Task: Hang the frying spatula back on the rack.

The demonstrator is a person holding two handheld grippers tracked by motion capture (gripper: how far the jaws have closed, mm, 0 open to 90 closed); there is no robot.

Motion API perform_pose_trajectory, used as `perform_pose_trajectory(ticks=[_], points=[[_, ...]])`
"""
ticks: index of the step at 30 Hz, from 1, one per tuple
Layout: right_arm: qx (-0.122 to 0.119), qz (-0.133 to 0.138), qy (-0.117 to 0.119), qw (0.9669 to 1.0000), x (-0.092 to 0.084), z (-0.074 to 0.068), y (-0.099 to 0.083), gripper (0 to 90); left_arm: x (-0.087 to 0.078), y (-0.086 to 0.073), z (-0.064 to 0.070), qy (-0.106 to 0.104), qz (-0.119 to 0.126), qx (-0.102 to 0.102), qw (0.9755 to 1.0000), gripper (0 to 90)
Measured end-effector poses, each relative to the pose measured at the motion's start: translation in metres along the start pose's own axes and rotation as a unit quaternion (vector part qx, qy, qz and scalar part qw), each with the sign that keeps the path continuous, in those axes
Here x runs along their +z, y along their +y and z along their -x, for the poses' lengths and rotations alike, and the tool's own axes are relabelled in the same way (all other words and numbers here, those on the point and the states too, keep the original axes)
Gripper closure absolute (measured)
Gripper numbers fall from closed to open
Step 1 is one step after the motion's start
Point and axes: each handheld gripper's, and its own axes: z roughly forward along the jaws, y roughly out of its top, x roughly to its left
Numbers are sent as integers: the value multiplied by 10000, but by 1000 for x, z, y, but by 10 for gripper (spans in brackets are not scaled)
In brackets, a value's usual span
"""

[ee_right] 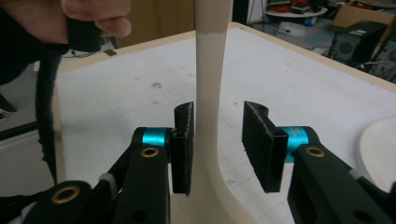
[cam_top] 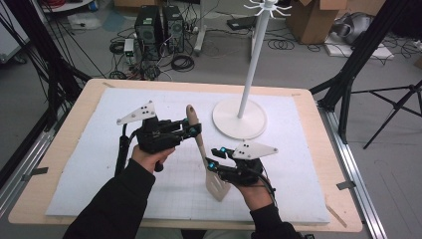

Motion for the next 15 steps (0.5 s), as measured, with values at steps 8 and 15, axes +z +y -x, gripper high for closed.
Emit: perform_pose_trajectory(ticks=[8, 15], points=[[-188, 106, 513, 9985, 0, 2, 4, 569, -2, 2, 3, -516, 29, 154, 9985, 717], [-187, 162, 1046, 9942, -2, 6, 5, 588, -3, 4, 6, -1002, -74, 293, 9945, 716]])
